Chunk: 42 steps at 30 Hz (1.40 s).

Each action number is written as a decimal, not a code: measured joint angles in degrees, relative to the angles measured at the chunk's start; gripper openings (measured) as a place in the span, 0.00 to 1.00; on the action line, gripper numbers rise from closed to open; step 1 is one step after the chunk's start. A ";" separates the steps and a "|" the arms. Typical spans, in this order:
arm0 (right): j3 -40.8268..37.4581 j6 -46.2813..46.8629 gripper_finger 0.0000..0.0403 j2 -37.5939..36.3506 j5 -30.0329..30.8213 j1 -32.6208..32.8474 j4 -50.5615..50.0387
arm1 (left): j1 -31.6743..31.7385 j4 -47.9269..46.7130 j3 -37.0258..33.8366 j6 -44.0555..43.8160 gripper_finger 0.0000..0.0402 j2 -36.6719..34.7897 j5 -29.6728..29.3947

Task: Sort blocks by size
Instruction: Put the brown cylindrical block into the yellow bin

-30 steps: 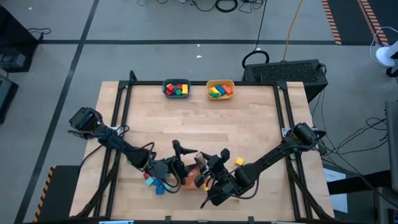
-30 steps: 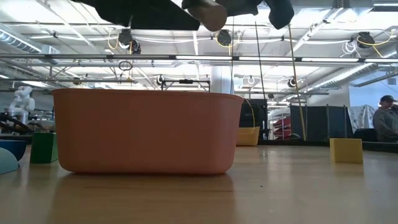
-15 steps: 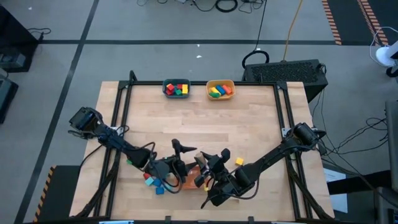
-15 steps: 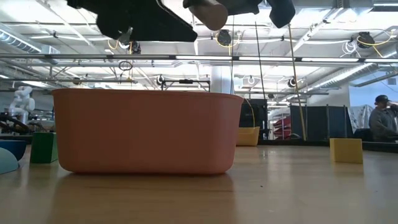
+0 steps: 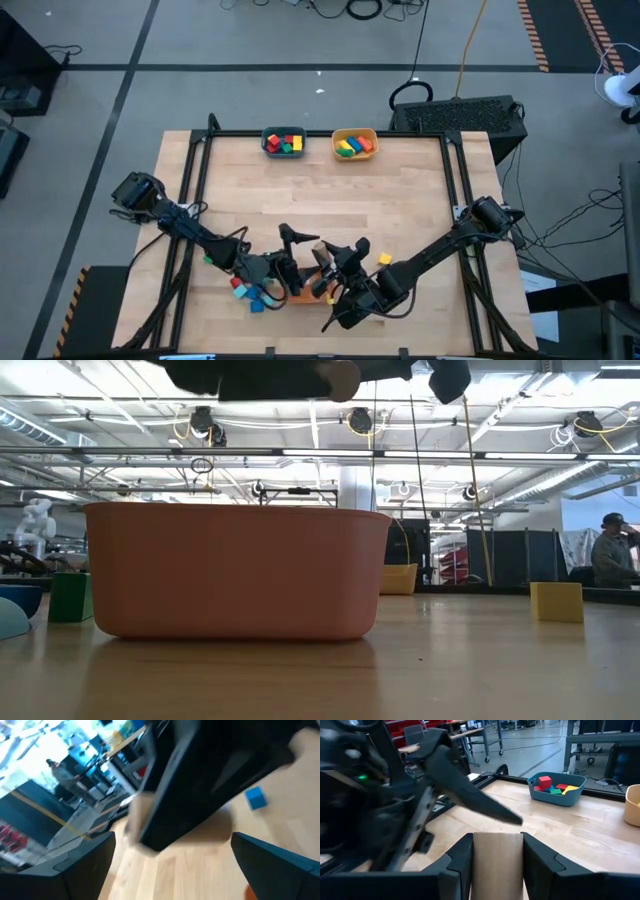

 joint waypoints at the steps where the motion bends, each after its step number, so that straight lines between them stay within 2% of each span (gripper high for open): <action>1: 0.00 0.01 0.28 0.00 0.10 -0.20 0.03 | 0.04 0.11 0.02 0.08 0.99 0.00 0.28; 5: 0.00 0.02 0.28 0.00 0.53 -0.84 -0.21 | 0.17 0.26 0.05 1.13 1.00 -0.02 3.23; 13: 0.00 1.39 0.28 0.00 1.37 -1.08 0.04 | 0.21 1.09 0.05 4.04 1.00 -0.02 1.85; 23: 0.00 0.23 0.28 0.00 1.56 -1.13 3.66 | 1.93 3.19 0.05 3.00 0.99 0.24 0.94; 27: 0.00 -0.37 0.28 0.00 1.59 -1.16 4.26 | 2.45 3.16 0.05 2.62 0.94 0.27 0.71; 35: 0.00 0.05 0.28 0.00 1.91 -1.19 4.36 | 2.38 3.79 0.02 3.28 0.74 0.33 0.26; 42: 0.00 -1.05 0.29 0.00 1.82 -1.19 4.01 | 2.38 4.13 0.02 4.72 0.74 0.35 0.12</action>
